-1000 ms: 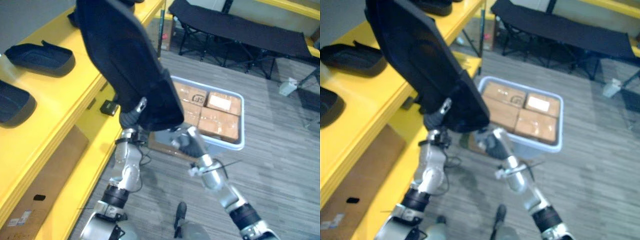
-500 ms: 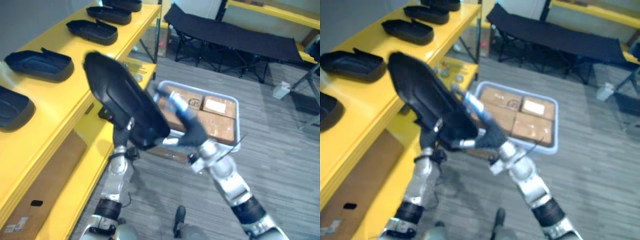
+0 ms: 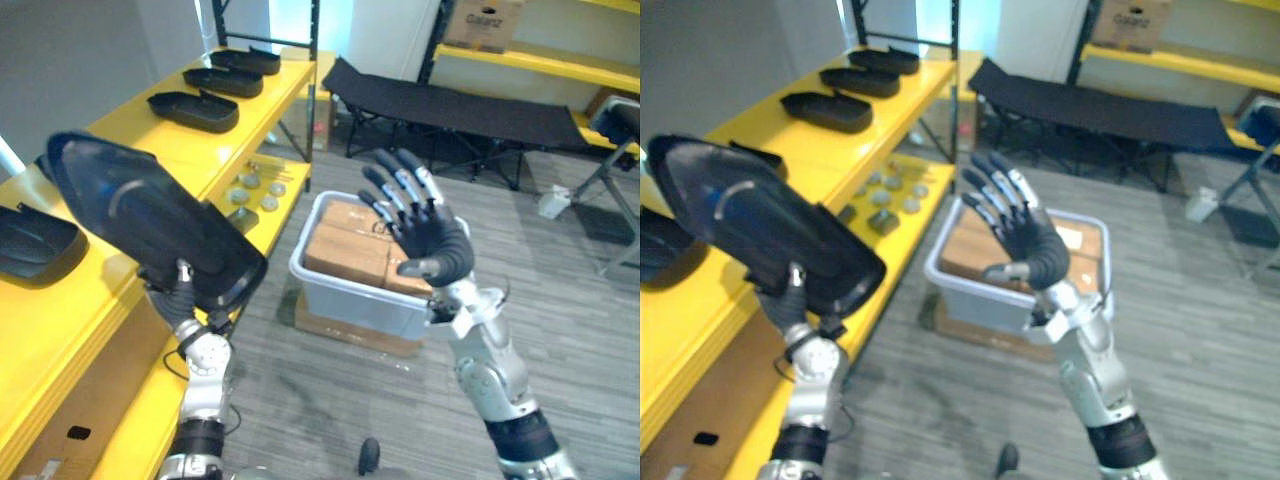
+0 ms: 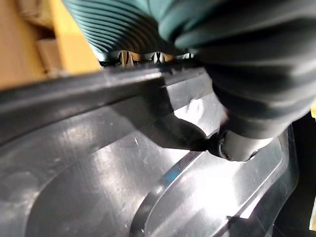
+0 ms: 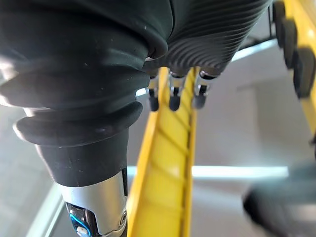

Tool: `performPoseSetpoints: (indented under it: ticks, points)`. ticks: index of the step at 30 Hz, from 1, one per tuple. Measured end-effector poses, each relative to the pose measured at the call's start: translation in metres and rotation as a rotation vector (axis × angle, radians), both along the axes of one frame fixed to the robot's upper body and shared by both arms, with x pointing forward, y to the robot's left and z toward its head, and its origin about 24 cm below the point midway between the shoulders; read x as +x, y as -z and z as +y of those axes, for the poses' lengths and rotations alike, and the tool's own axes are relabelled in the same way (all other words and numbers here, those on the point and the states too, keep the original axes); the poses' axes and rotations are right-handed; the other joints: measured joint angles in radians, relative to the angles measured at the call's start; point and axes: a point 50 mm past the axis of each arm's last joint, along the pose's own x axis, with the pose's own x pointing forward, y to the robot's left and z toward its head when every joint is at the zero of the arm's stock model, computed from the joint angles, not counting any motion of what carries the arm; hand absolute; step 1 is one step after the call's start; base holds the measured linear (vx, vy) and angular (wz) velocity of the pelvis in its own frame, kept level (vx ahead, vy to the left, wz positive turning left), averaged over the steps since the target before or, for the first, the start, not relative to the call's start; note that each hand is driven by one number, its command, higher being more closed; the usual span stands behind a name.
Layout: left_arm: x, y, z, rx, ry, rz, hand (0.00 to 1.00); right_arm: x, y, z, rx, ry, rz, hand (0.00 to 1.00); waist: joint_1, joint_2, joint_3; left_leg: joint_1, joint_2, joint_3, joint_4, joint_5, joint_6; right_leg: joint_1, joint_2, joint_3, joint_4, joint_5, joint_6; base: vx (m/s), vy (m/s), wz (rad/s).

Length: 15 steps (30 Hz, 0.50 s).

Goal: Walk over and take plastic housings, then place them on the shelf

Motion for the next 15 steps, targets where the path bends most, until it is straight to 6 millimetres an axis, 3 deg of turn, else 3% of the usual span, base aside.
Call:
performPoseSetpoints:
  ticks: [2, 4, 5, 7, 11, 15]
  points:
    - [-0.006, -0.001, 0.011, -0.003, -0.046, -0.032, 1.0, 0.002, 0.019, -0.027, 0.036, 0.183, 0.104, 0.0, -0.008, -0.004, -0.021, -0.001, 0.0, 0.003, -0.003, 0.0, 0.0, -0.003, -0.001, 0.001, 0.0, 0.0, 0.0, 0.06, 0.028, -0.02]
    - [-0.021, -0.01, 0.026, 0.001, -0.091, -0.112, 1.0, -0.004, 0.054, -0.061, 0.027, 0.42, 0.275, 0.0, -0.024, -0.003, -0.026, 0.0, -0.002, 0.005, -0.007, 0.0, 0.0, -0.005, -0.003, 0.003, 0.0, 0.001, 0.0, 0.04, 0.031, -0.02]
    - [-0.026, -0.014, 0.029, 0.011, -0.095, -0.135, 1.0, -0.008, 0.065, -0.067, 0.025, 0.468, 0.325, 0.0, -0.027, -0.002, -0.025, 0.001, -0.002, 0.006, -0.009, 0.0, 0.0, -0.006, -0.003, 0.004, 0.0, 0.001, 0.0, 0.03, 0.023, -0.04]
    - [-0.044, -0.027, 0.031, 0.03, -0.066, -0.225, 1.0, -0.026, 0.105, -0.083, 0.025, 0.607, 0.51, 0.0, -0.031, 0.007, -0.025, 0.009, -0.002, 0.014, -0.017, 0.0, 0.0, -0.007, -0.001, 0.011, 0.0, 0.001, 0.0, 0.02, 0.013, -0.09]
    - [-0.061, -0.037, 0.02, 0.046, 0.021, -0.275, 1.0, -0.044, 0.131, -0.085, 0.047, 0.682, 0.633, 0.0, -0.034, 0.037, -0.031, 0.019, -0.005, 0.028, -0.019, -0.006, 0.005, -0.003, 0.0, 0.024, -0.006, -0.008, 0.008, -0.03, 0.008, -0.11]
    - [-0.07, -0.041, 0.015, 0.043, 0.059, -0.28, 1.0, -0.046, 0.132, -0.083, 0.041, 0.697, 0.629, 0.0, -0.026, 0.066, -0.031, 0.016, -0.003, 0.022, -0.026, -0.012, 0.003, -0.002, 0.001, 0.008, -0.009, -0.02, 0.008, -0.06, 0.0, 0.02]
